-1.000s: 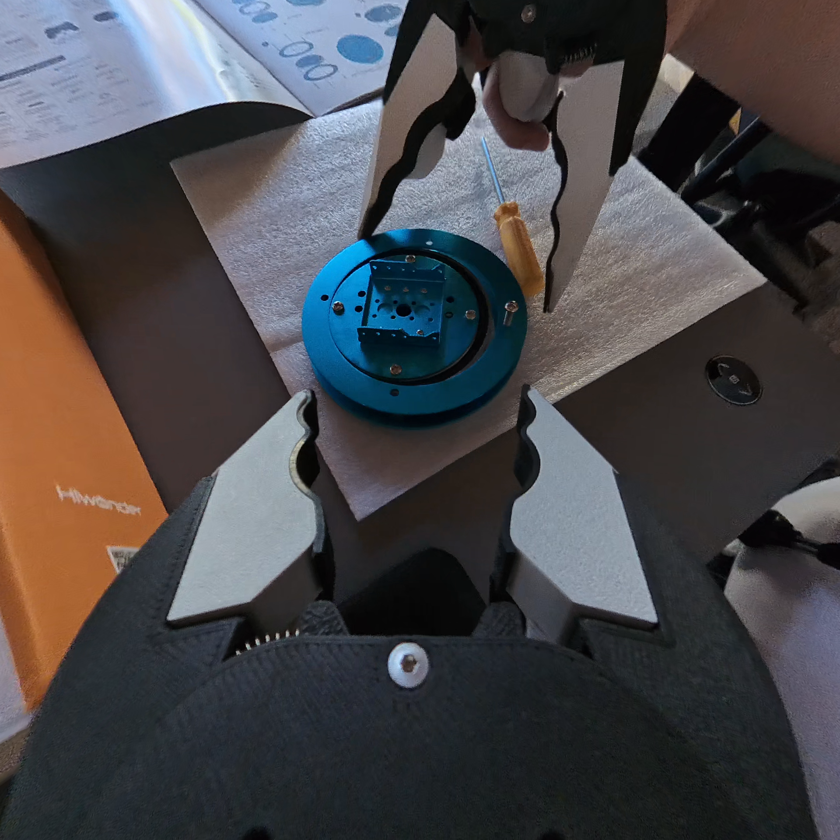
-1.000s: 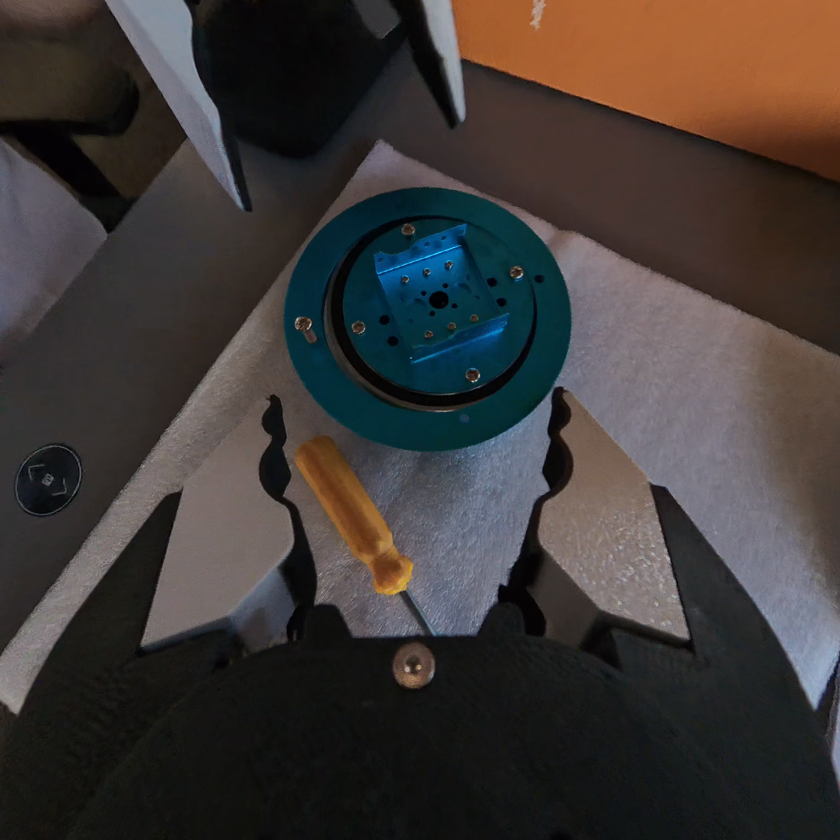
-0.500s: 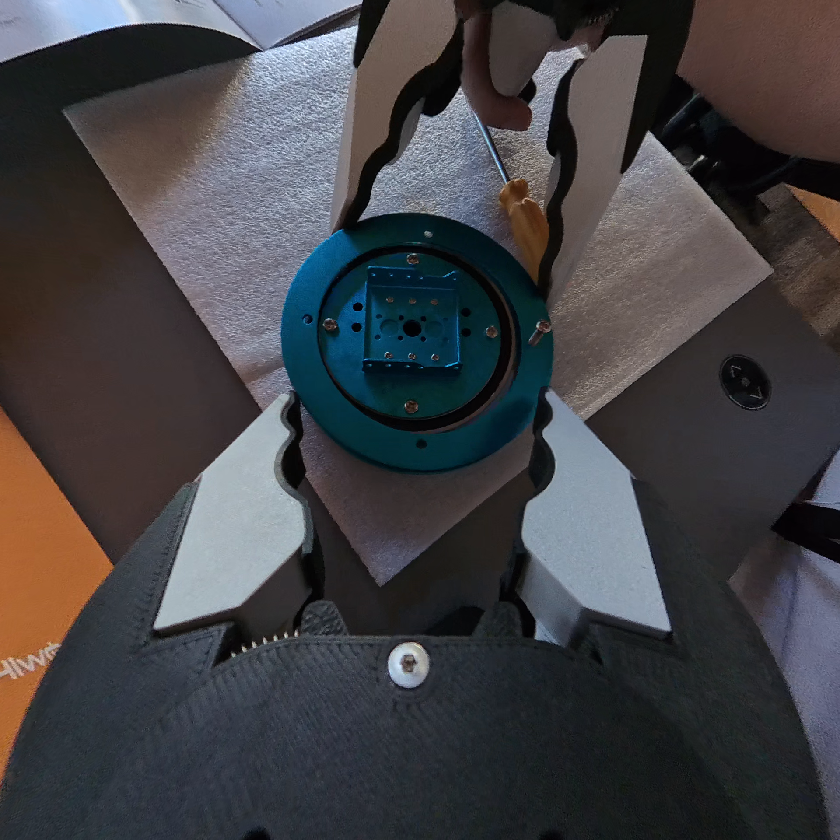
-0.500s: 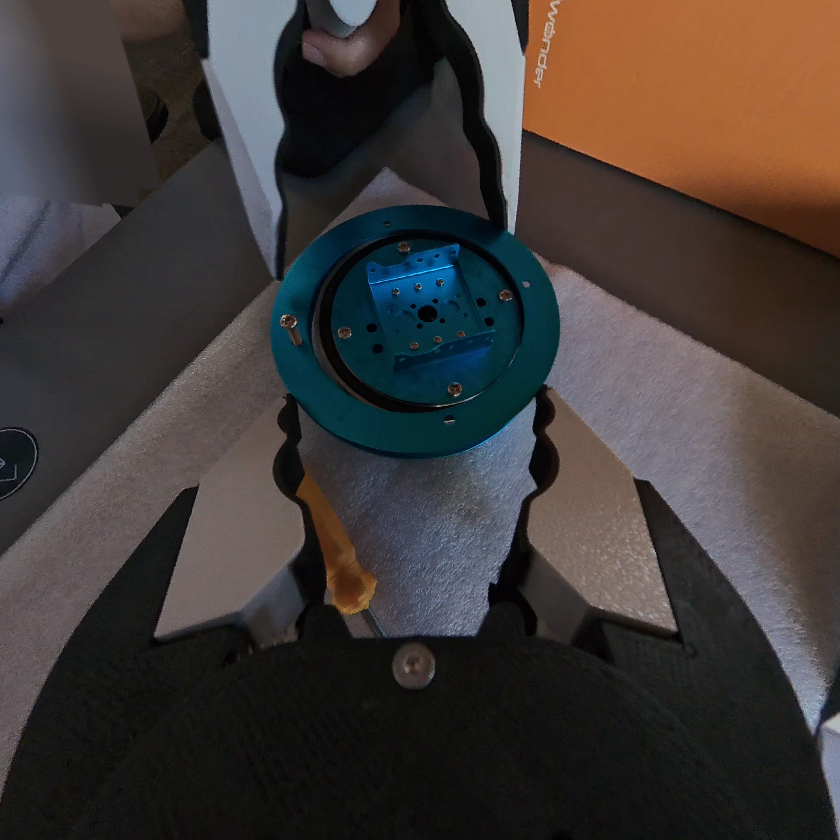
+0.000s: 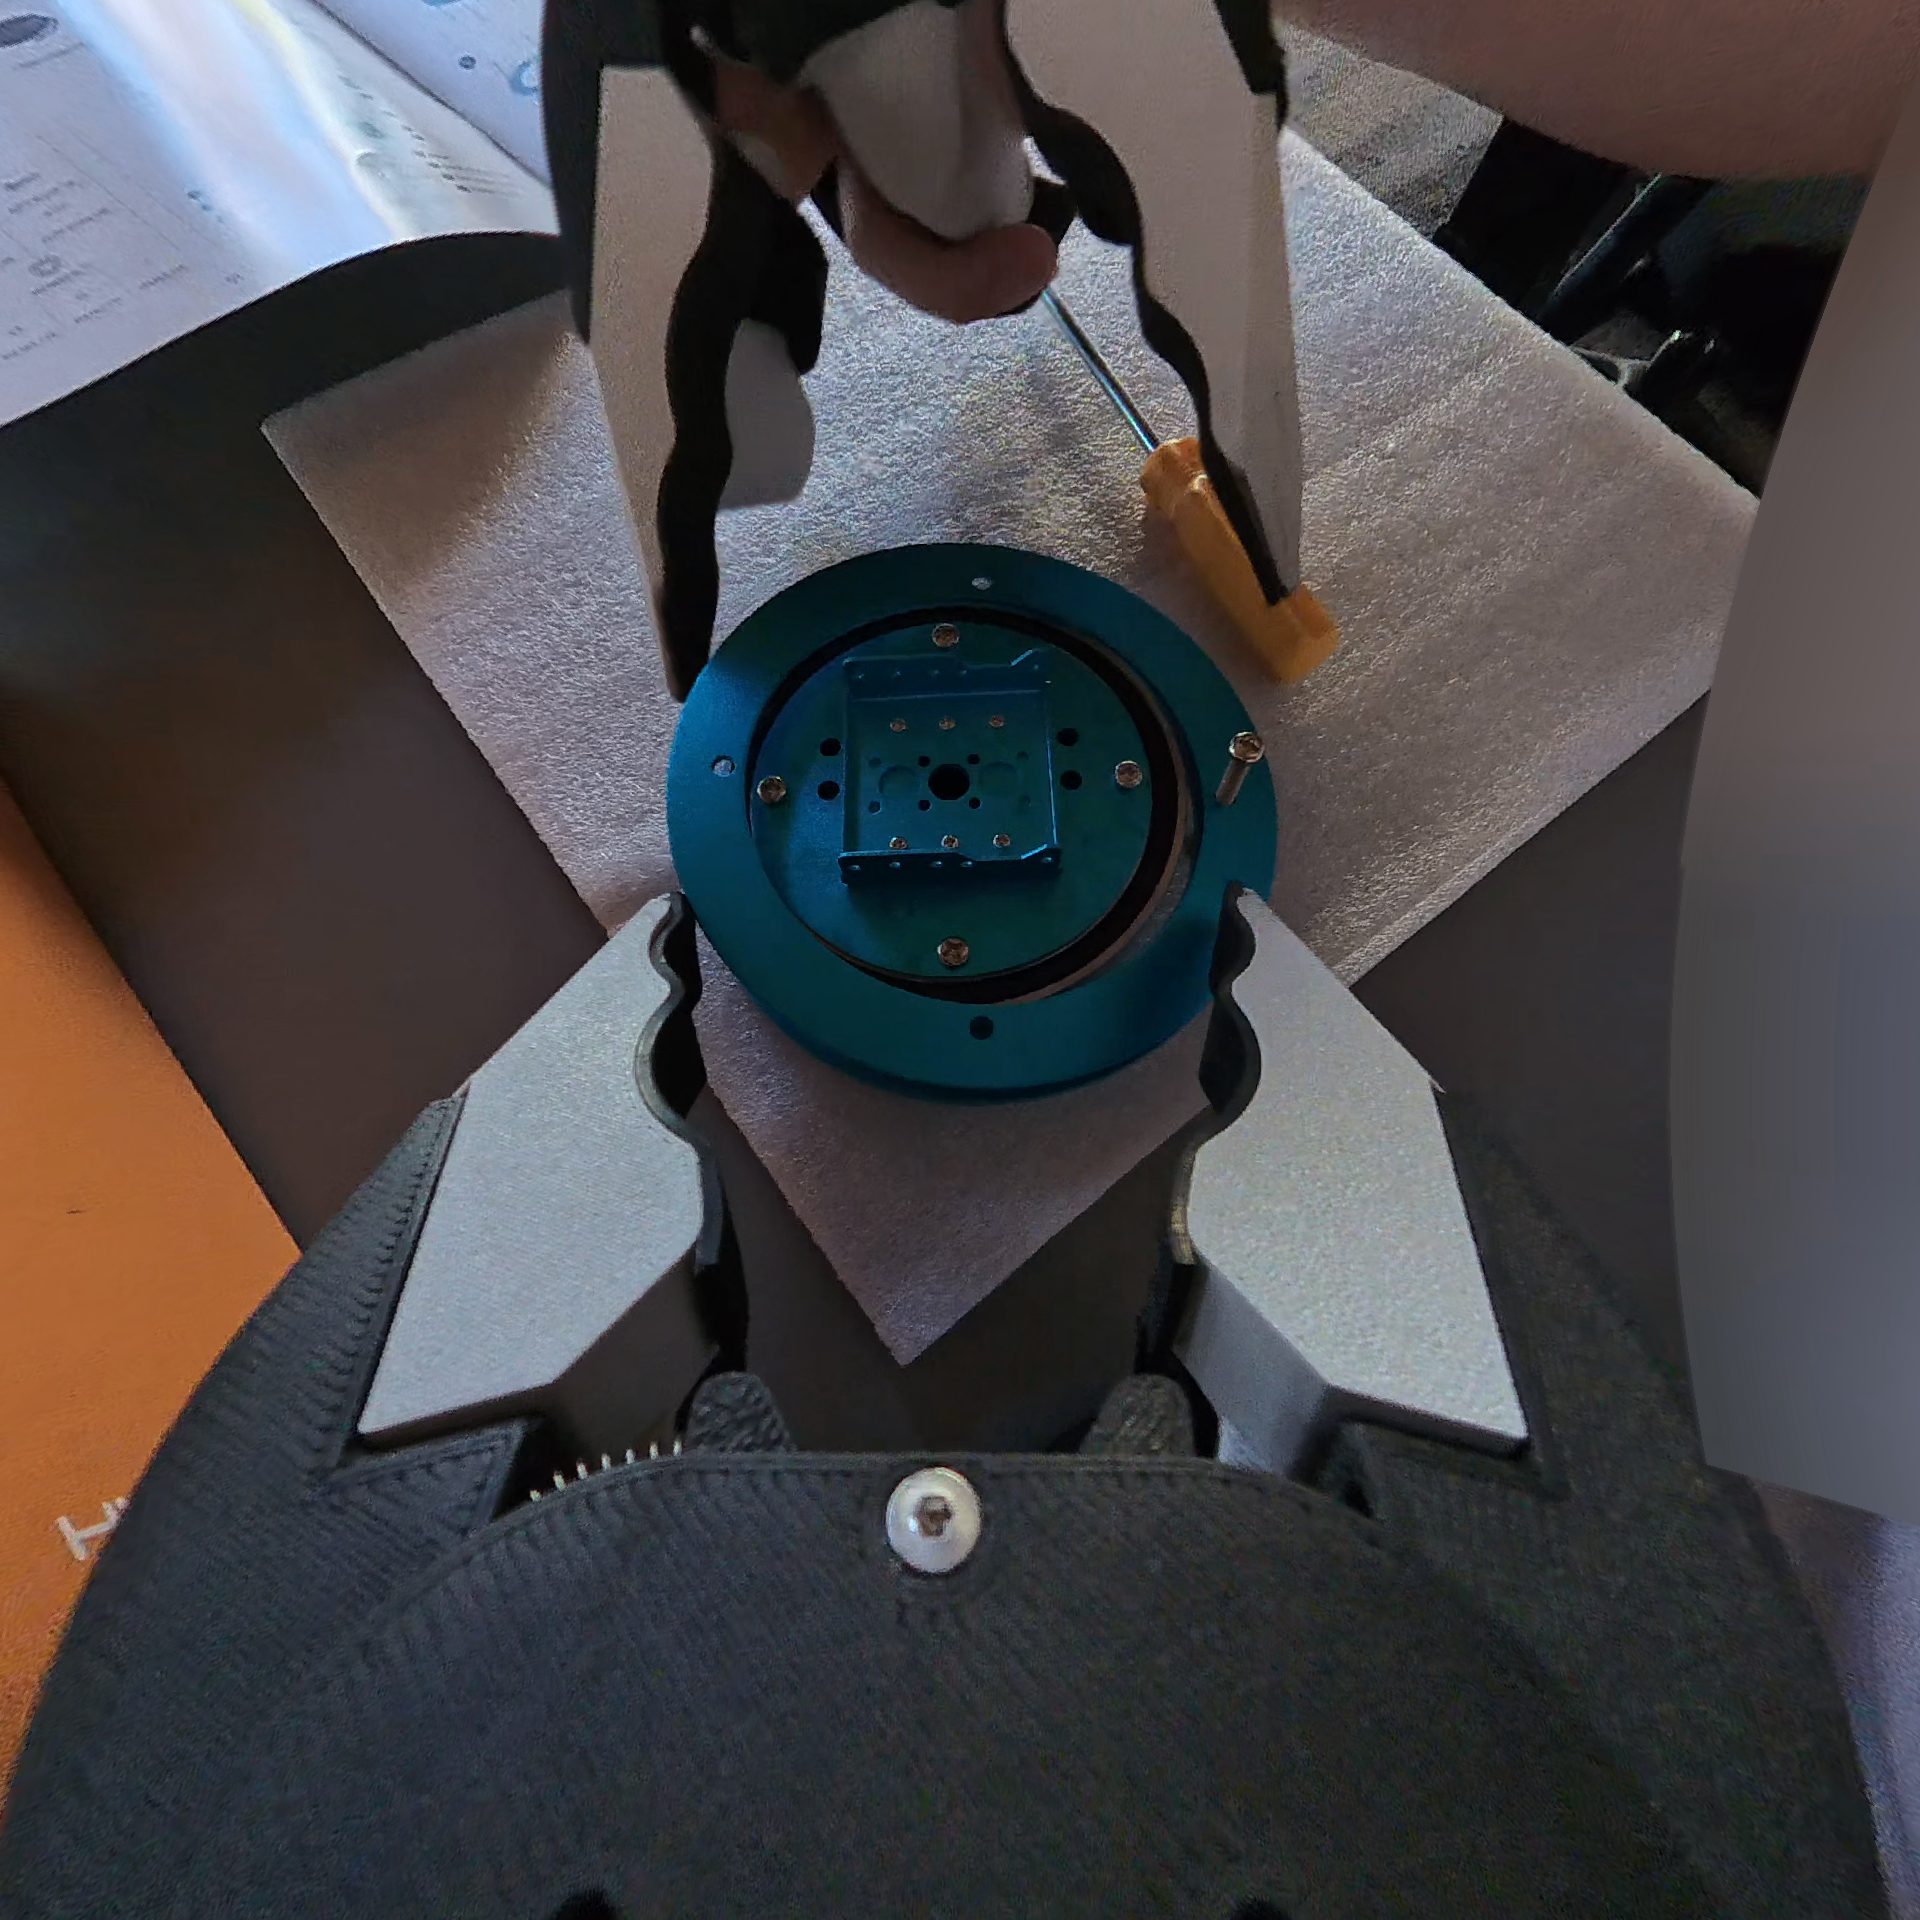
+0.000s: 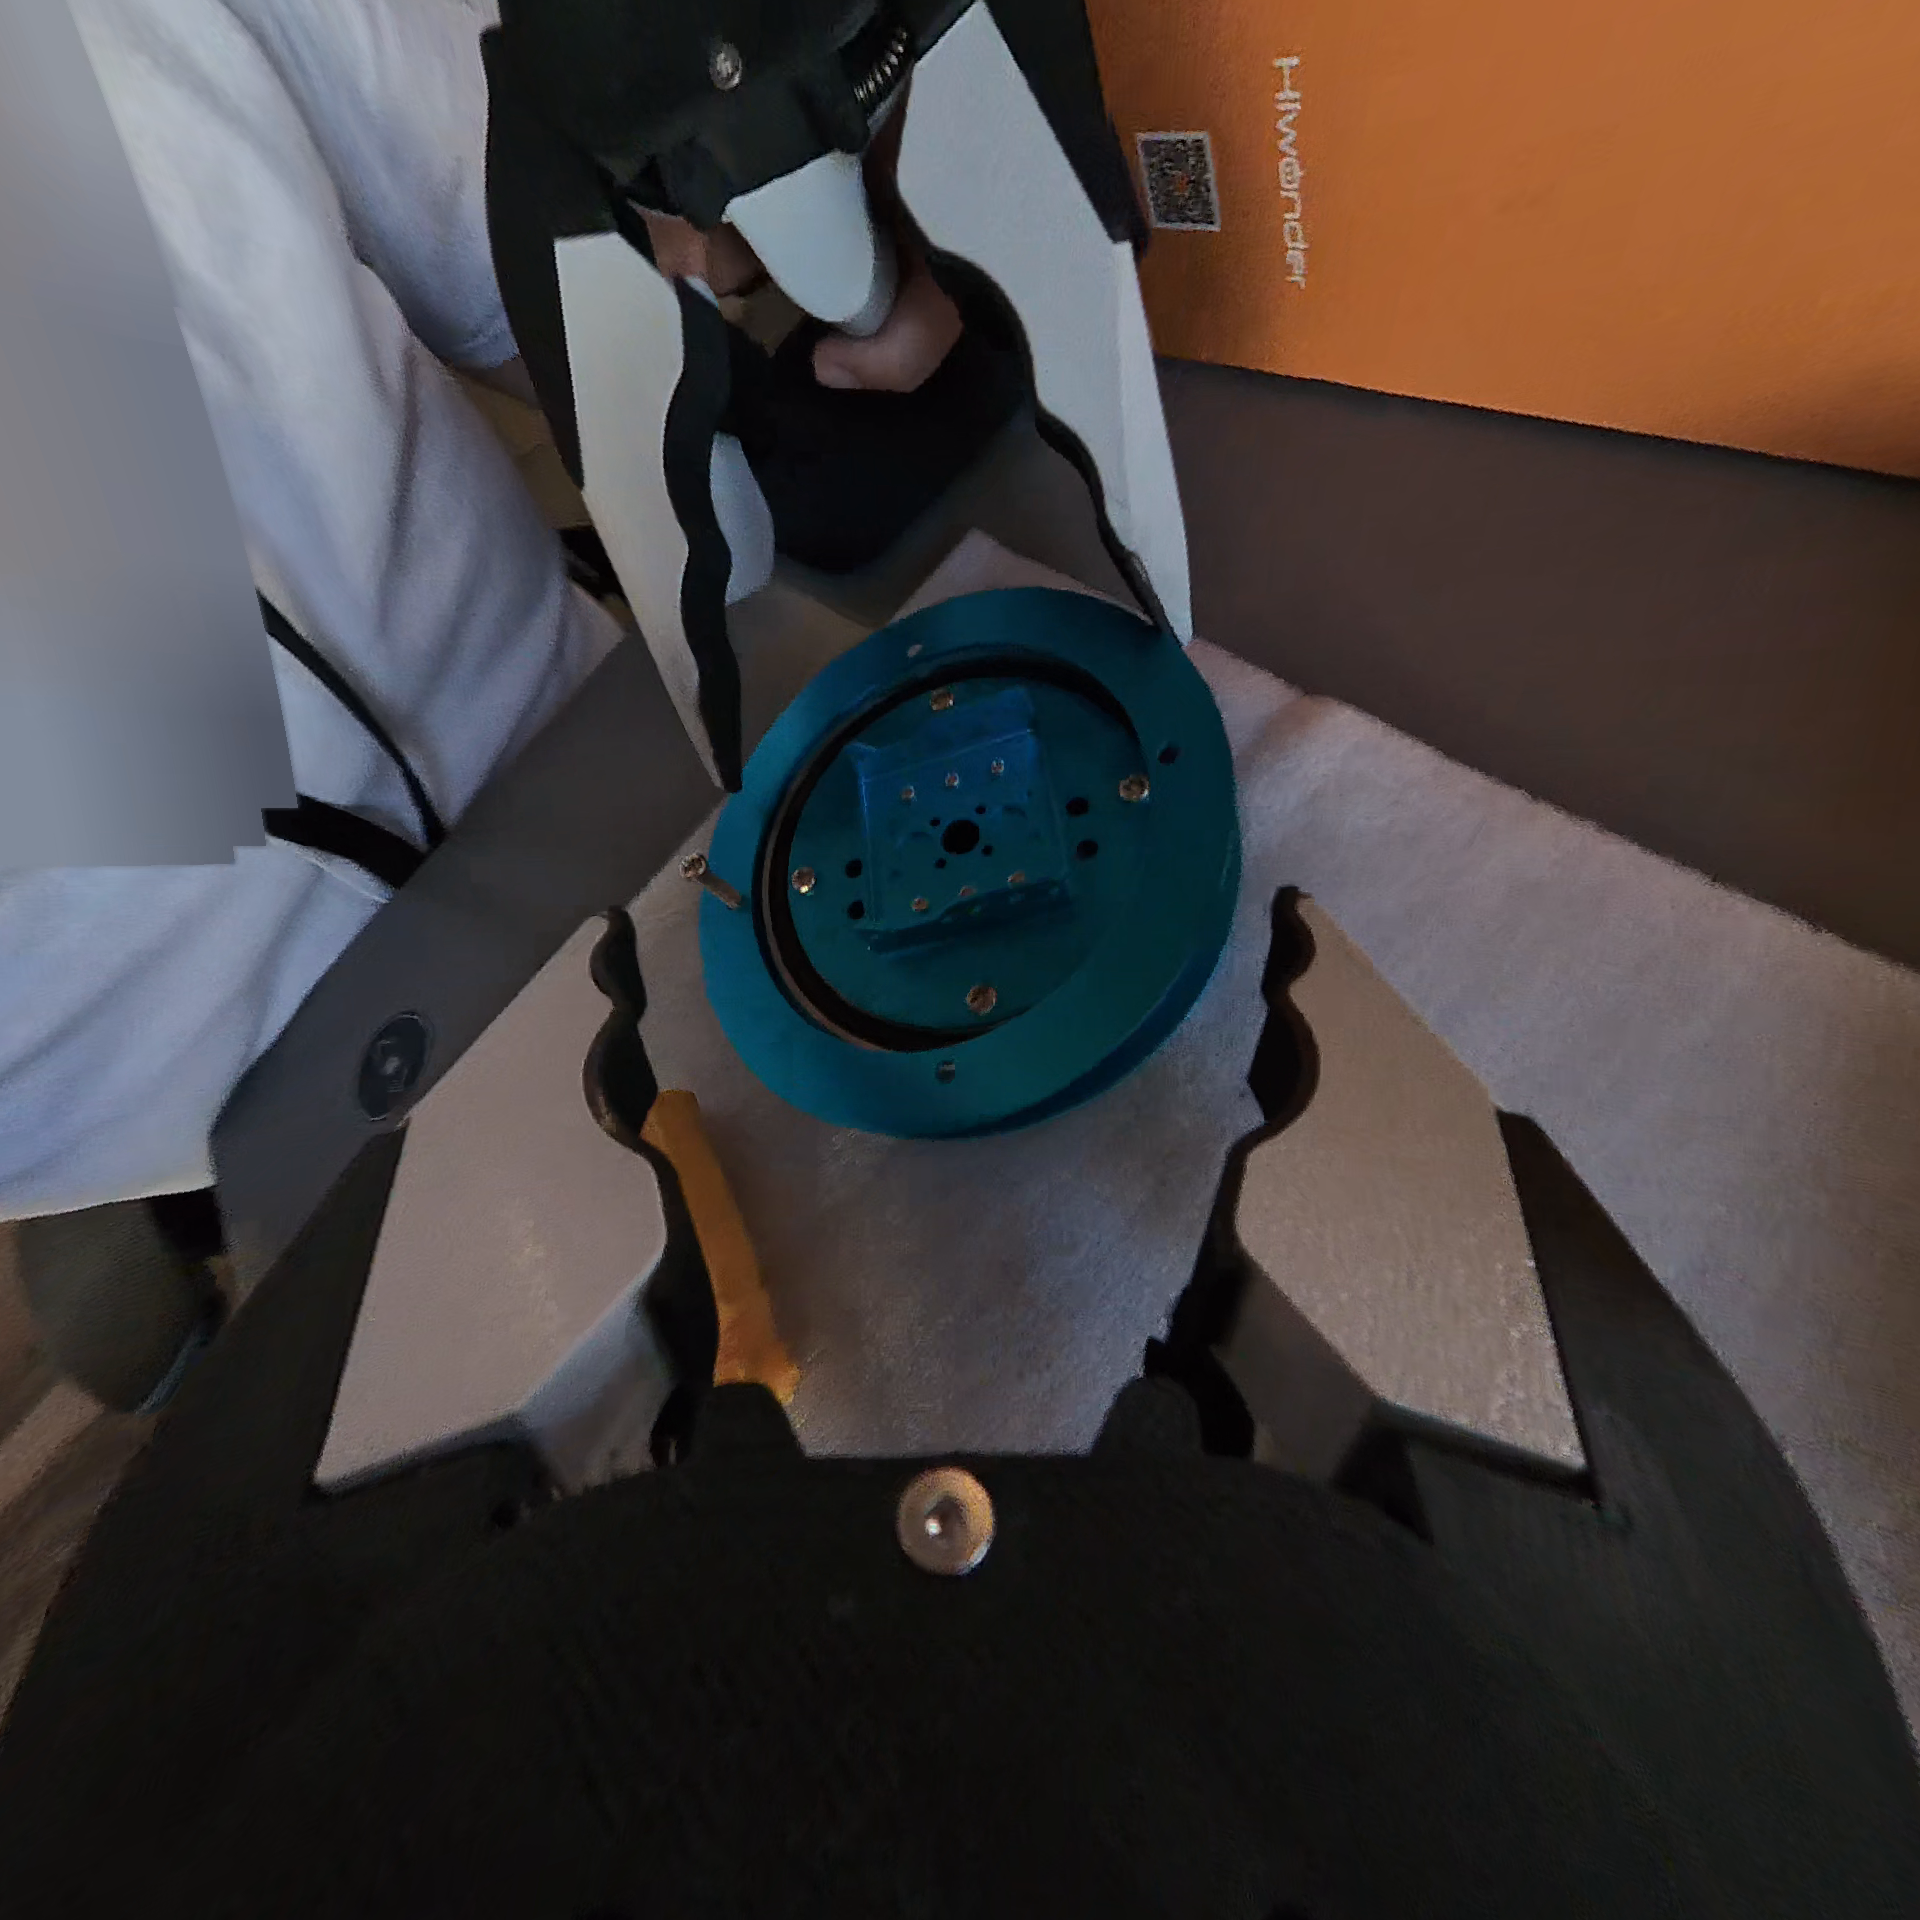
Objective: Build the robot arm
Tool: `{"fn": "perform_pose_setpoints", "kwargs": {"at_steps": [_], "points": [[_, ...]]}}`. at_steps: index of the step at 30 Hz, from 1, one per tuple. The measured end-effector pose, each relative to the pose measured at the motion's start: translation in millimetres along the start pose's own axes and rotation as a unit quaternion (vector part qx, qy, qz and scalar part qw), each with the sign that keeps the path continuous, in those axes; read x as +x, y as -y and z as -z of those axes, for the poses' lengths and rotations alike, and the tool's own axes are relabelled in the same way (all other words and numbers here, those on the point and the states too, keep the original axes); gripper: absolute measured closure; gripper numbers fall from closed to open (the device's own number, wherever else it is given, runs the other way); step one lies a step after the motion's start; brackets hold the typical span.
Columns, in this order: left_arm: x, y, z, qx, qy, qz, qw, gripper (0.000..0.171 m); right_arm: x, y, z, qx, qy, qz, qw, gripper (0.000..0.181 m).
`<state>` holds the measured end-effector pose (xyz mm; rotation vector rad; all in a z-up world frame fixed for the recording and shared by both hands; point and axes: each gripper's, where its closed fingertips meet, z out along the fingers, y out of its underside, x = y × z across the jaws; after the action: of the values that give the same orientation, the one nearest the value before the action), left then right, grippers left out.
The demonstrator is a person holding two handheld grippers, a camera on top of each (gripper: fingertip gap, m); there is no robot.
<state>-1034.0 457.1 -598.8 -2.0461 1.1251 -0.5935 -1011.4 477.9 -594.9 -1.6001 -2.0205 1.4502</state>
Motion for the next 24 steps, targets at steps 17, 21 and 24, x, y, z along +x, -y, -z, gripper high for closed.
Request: {"fn": "perform_pose_setpoints", "kwargs": {"at_steps": [17,21,24], "points": [[1.3,-3.7,-2.3,-0.013,0.024,-0.025,0.999,0.071,1.1,0.7,-9.0,-0.045,0.058,-0.008,0.997,0.071],[2.9,-4.7,-1.8,-0.016,0.027,-0.025,0.999,0.069,1.9,0.1,-9.0,-0.047,0.054,-0.001,0.997,0.073],[5.0,-6.7,-0.8,-0.018,0.027,-0.025,0.999,0.067,2.3,-1.4,-9.9,-0.053,0.042,0.012,0.998,0.074]]}}
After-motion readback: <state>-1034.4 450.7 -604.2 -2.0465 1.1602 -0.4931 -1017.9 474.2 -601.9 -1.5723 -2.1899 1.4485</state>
